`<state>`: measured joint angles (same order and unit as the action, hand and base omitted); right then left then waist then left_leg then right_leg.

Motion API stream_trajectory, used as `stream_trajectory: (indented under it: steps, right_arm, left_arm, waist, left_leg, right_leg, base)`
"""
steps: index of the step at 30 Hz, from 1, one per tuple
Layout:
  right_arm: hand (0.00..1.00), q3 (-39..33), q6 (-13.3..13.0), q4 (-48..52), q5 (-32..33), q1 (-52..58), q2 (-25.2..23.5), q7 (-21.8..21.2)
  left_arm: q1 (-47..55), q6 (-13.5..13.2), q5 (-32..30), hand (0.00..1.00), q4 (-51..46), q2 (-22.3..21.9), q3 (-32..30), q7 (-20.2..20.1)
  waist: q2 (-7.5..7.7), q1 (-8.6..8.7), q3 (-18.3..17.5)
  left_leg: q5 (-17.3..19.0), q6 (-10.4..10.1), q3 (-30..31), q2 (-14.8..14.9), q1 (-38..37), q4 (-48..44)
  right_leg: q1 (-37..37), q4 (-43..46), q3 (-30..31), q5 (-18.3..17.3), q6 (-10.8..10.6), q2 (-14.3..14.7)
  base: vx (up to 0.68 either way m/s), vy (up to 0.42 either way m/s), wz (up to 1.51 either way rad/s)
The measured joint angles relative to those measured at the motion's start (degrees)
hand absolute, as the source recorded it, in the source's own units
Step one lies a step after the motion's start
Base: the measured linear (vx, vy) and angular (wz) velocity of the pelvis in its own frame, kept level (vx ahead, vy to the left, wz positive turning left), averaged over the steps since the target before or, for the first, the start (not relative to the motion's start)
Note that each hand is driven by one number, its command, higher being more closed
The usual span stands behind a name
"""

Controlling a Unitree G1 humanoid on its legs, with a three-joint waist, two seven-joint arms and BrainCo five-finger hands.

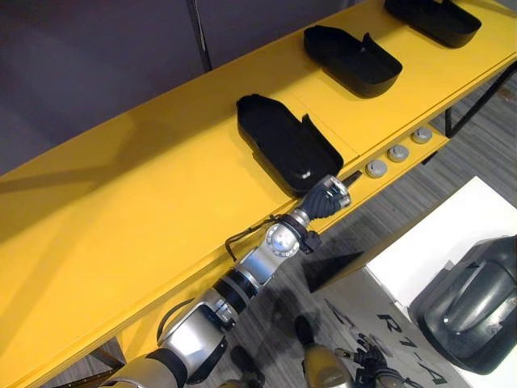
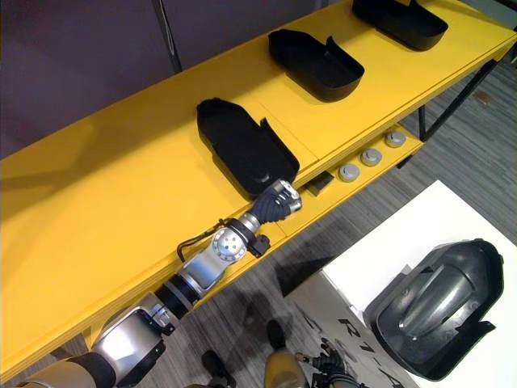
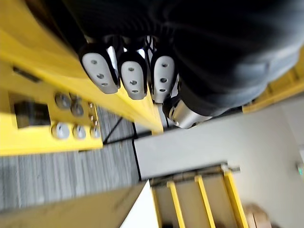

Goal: Walk over and take plastic housings, then place them on the shelf

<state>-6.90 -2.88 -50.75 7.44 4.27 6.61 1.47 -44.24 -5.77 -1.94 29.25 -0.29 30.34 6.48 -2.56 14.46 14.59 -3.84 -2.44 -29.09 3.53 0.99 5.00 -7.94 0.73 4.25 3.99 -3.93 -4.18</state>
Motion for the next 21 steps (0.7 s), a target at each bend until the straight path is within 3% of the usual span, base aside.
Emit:
stream_trajectory:
  steps: [9,21]
  right_arm:
    - [0.00,-1.0,-0.6,0.5,0.1,0.0,-0.5,0.8]
    - [0.00,-1.0,-0.7,0.5,0.1,0.0,-0.6,1.6]
  left_arm:
    - [-3.6,0.3,0.0,1.00,3.2,1.5,-6.8,3.4]
    - [-4.5,0.4,0.6,1.00,2.8,1.2,-7.5,4.6]
  waist:
    - [0.09,0.01,1.7]
    - [0.05,-0.16,1.9]
  left_leg:
    - [0.0,0.0,-0.1,0.0,0.3,0.0]
    - [0.0,0.0,0.0,0.0,0.7,0.0]
  right_leg:
    - [-0.8,0.5,0.3,0.0,0.0,0.1]
    - [-1.0,0.5,0.1,0.0,0.0,0.1]
  base:
    - [0.00,0.000,0.00]
    - [0.00,0.000,0.01]
